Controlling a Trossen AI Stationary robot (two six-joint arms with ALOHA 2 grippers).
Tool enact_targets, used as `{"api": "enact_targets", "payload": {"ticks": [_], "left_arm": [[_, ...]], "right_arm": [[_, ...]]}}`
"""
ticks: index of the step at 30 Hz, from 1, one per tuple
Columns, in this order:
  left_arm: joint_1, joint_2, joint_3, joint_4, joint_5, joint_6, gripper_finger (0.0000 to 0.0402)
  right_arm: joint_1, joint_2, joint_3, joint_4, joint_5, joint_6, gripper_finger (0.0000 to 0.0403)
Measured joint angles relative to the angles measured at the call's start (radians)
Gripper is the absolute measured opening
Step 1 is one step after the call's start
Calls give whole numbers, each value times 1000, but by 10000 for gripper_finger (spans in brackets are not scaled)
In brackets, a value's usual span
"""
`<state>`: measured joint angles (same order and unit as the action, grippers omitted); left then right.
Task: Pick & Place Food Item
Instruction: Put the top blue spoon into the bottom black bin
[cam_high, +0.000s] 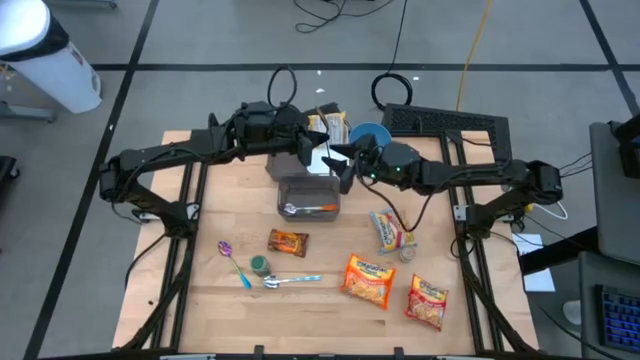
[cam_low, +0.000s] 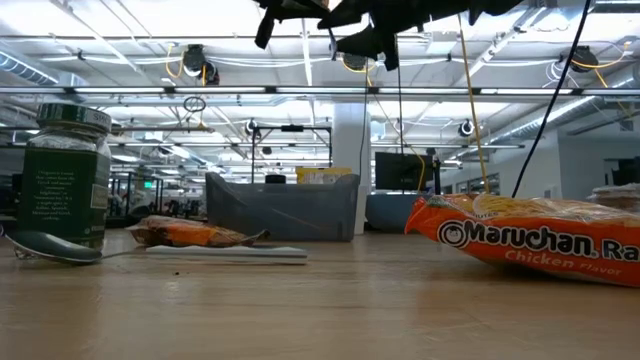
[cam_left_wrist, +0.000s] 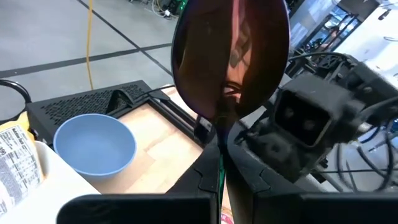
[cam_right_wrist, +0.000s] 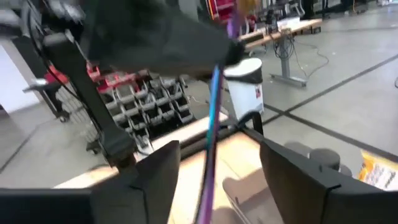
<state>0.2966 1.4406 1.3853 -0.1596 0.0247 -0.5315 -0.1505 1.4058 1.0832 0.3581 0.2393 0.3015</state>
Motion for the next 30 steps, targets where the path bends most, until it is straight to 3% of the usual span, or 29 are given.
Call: {"api": "enact_targets", "payload": {"ticks": [18,24,30], "left_arm": [[1,-1,0,2,1,13,11],[1,-2,0,5,4,13,10],[4,-2,0,24,50,44,41]], "right_arm": [[0,0,-1,9,-4,-1,15],[0,1,-1,15,-4,-10,7],[0,1,-1,22,-5,-8,2]]}}
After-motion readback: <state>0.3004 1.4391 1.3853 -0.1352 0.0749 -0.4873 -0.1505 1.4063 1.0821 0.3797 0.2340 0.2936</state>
